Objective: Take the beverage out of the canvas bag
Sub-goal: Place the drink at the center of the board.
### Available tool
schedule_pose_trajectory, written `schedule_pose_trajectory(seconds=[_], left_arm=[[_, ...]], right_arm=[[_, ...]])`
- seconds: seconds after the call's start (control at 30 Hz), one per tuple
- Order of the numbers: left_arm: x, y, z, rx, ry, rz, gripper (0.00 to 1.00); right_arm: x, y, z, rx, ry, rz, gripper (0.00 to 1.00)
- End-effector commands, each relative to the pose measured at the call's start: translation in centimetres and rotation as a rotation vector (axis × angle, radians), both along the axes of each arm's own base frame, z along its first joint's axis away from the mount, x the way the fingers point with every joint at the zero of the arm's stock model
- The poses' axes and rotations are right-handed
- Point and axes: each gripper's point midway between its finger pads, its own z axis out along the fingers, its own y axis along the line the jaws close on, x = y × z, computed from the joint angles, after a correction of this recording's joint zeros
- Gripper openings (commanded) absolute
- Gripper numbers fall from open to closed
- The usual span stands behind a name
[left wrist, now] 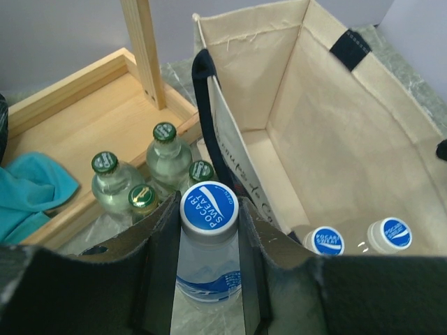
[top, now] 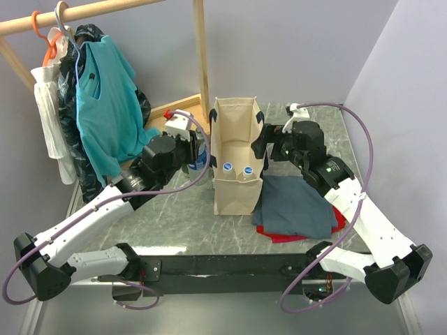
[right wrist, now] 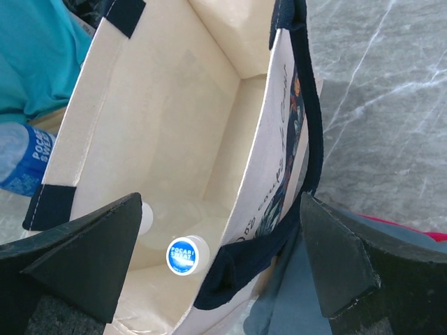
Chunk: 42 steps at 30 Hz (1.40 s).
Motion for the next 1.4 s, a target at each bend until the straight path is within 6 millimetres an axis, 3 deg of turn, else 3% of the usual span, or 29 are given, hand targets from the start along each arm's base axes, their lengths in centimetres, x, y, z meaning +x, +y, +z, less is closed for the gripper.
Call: schedule_pose_trajectory(seconds=[0.0, 0.23, 1.07, 1.37], left_arm=[[-0.7, 0.3, 7.4, -0.231, -0.198, -0.013, 0.01], [-0.3, 0.3, 5.2, -0.213, -0.185, 0.004, 0.01], [1.2, -1.2, 1.4, -0.214, -0.168, 0.007, 0.01], [1.9, -1.3, -1.0, -0.201, -0.141, 0.042, 0.01]], right_arm=[[0.3, -0.6, 1.1, 0.007, -0.049, -0.026, 1.00], [0.3, -0.4, 0.9, 0.011, -0.038, -0.021, 1.00], [0.5, -0.4, 0.2, -0.004, -0.023, -0.020, 1.00], [0.6, -0.3, -0.1, -0.009, -0.016, -0.020, 1.00]])
